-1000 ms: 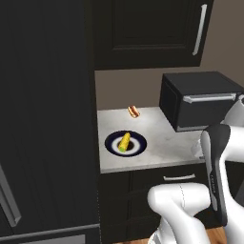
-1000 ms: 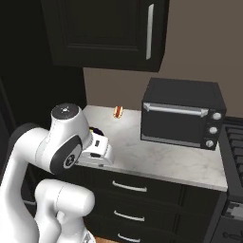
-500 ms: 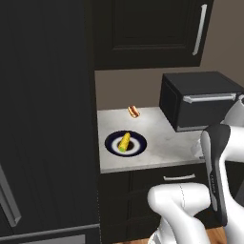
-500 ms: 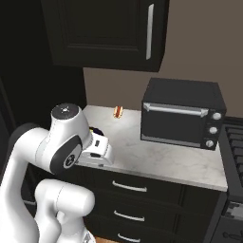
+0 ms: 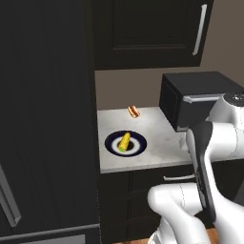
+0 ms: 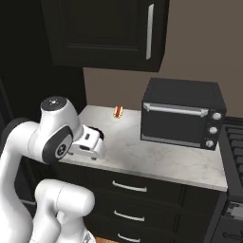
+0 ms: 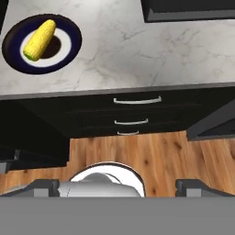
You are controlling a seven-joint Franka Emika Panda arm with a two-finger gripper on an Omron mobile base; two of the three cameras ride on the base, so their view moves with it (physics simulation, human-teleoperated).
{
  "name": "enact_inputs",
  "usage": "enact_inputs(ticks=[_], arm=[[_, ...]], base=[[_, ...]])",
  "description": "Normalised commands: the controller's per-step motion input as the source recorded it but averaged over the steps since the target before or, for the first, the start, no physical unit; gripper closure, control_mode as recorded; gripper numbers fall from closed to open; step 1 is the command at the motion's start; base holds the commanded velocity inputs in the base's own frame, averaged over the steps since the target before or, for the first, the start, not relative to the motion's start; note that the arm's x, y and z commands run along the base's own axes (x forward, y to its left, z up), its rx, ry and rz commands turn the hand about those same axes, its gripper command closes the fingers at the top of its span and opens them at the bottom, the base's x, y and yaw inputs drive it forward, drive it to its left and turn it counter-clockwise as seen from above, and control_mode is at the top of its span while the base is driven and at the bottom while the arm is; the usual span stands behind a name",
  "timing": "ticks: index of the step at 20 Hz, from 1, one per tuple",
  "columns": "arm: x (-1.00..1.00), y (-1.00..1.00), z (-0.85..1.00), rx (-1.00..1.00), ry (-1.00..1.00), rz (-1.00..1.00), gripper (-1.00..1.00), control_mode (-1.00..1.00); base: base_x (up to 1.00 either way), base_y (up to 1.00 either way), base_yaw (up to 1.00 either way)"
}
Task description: Pick the corn from the counter and place it in the microwave. Then turn on the microwave.
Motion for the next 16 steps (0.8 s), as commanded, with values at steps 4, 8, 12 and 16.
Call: enact_inputs(ticks=[4, 8, 12, 16], arm=[[0.3, 0.25, 0.13, 0.0, 0.0, -0.04, -1.0, -1.0], [0.39, 0.19, 0.04, 0.02, 0.01, 0.0, -1.0, -1.0], [0.45, 0.05, 0.01, 0.12, 0.05, 0.0, -1.0, -1.0], [0.45, 0.06, 0.0, 0.13, 0.07, 0.0, -1.0, -1.0]], base=[[0.0, 0.0, 0.0], [0.0, 0.0, 0.0], [0.0, 0.0, 0.0], [0.0, 0.0, 0.0]])
